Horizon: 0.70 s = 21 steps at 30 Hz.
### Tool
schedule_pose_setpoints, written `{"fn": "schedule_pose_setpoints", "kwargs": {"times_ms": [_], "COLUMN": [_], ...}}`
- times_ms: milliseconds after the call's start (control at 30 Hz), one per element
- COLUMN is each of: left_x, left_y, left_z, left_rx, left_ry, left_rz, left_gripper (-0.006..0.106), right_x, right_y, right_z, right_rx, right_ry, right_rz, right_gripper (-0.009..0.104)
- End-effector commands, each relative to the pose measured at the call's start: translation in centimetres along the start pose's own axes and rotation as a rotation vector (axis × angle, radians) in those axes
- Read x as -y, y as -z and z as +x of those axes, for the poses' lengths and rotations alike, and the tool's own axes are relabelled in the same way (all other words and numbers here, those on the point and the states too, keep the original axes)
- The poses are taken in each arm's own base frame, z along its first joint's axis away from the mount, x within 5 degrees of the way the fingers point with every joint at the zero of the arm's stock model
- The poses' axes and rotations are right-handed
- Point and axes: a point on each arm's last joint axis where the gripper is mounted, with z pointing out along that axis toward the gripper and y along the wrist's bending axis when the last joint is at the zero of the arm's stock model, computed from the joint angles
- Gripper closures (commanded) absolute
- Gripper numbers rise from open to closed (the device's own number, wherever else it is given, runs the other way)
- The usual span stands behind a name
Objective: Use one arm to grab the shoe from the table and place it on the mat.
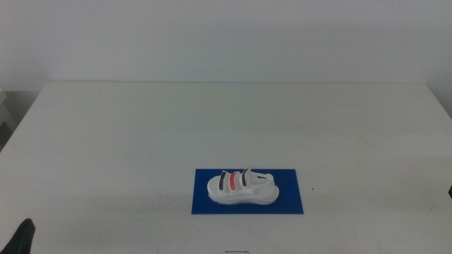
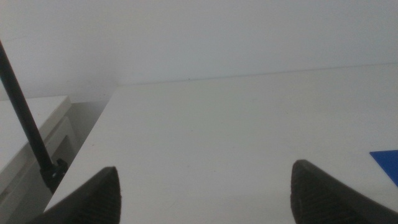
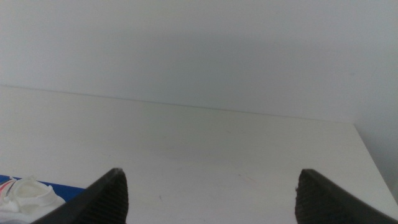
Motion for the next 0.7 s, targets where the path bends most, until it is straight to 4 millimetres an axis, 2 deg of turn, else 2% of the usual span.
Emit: {"fn": "schedule_pose_setpoints", "kwargs": {"times_ms": [0, 100, 233, 667], "left_x": [0.0, 0.0, 0.0, 0.0], "left_y": [0.2, 0.2, 0.2, 0.2], "left_z": [-1.0, -1.0, -1.0, -1.0], "left_rx": [0.105, 0.105, 0.105, 0.105], "left_ry": [0.023, 0.023, 0.023, 0.023], "left_rz": [-0.001, -0.001, -0.001, -0.001], "left_gripper": [0.007, 0.007, 0.007, 0.007], "right_x": [0.1, 0.0, 0.0, -0.1], "right_y": [0.1, 0.0, 0.0, 1.7], "right_z": [-1.6, -1.2, 0.3, 3.9], "right_rx": [0.093, 0.081, 0.057, 0.127], "right_ry": [0.016, 0.017, 0.021, 0.028], "right_rz": [0.005, 0.005, 0.003, 0.007], "right_gripper": [0.023, 0.023, 0.023, 0.023]}}
